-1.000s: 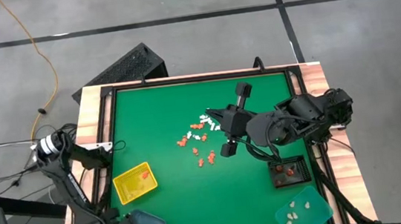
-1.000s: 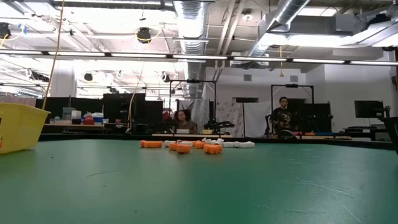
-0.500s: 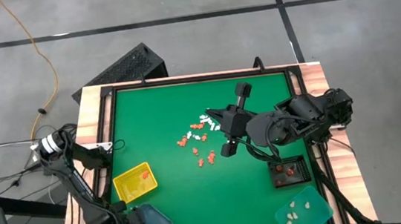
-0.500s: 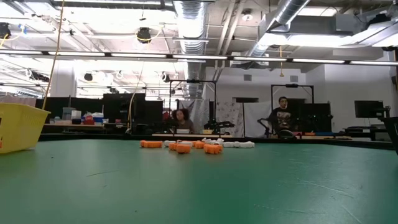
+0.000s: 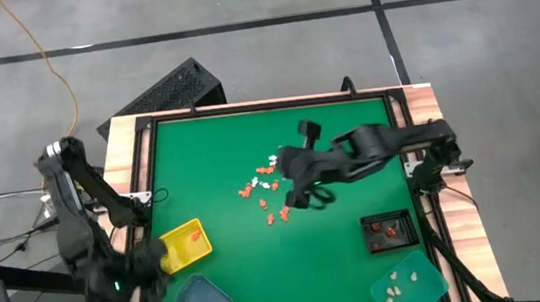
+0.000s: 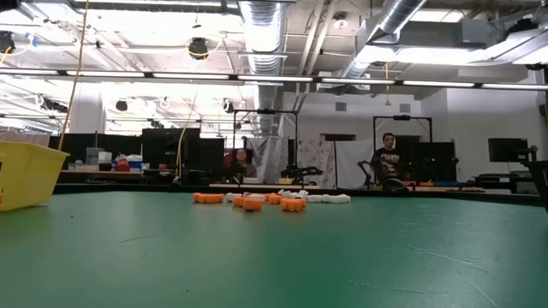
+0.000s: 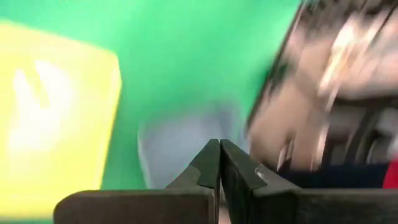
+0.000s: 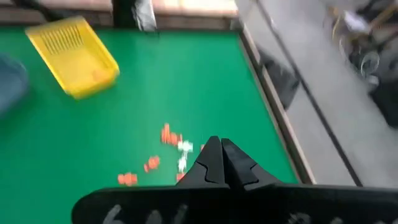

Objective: Sort Halloween decoration
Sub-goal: Put the orange skeleton model into the yellow bin

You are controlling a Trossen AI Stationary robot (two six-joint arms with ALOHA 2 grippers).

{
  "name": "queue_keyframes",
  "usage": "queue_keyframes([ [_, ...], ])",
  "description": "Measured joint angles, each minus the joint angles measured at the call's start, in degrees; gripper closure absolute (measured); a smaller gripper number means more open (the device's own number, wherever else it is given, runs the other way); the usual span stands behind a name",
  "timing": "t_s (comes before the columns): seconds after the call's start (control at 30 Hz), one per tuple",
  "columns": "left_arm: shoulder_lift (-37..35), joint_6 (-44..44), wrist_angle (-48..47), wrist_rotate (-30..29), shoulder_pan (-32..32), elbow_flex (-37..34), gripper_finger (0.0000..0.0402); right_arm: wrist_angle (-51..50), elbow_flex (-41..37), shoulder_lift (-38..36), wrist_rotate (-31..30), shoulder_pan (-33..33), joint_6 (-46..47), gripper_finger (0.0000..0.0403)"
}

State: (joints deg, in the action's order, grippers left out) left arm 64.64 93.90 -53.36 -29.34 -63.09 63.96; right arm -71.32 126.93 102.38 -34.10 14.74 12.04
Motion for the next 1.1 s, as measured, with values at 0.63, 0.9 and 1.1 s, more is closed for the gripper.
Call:
queue_keyframes([
  [0.63,-26.3,-37.8,0.1,-33.4,0.4,0.0,0.0234,19.3,-28.8,0.0,21.3,-14.6,14.9,0.023],
  [0.9,-30.0,-35.1,-1.8,-36.1,0.4,0.0,0.0174,40.0,-45.5,0.0,23.5,-15.5,27.3,0.0192],
  [1.1,-30.9,-35.1,-5.2,-38.8,0.4,0.0,0.0175,44.5,-51.4,0.1,21.5,-15.7,35.5,0.0211],
])
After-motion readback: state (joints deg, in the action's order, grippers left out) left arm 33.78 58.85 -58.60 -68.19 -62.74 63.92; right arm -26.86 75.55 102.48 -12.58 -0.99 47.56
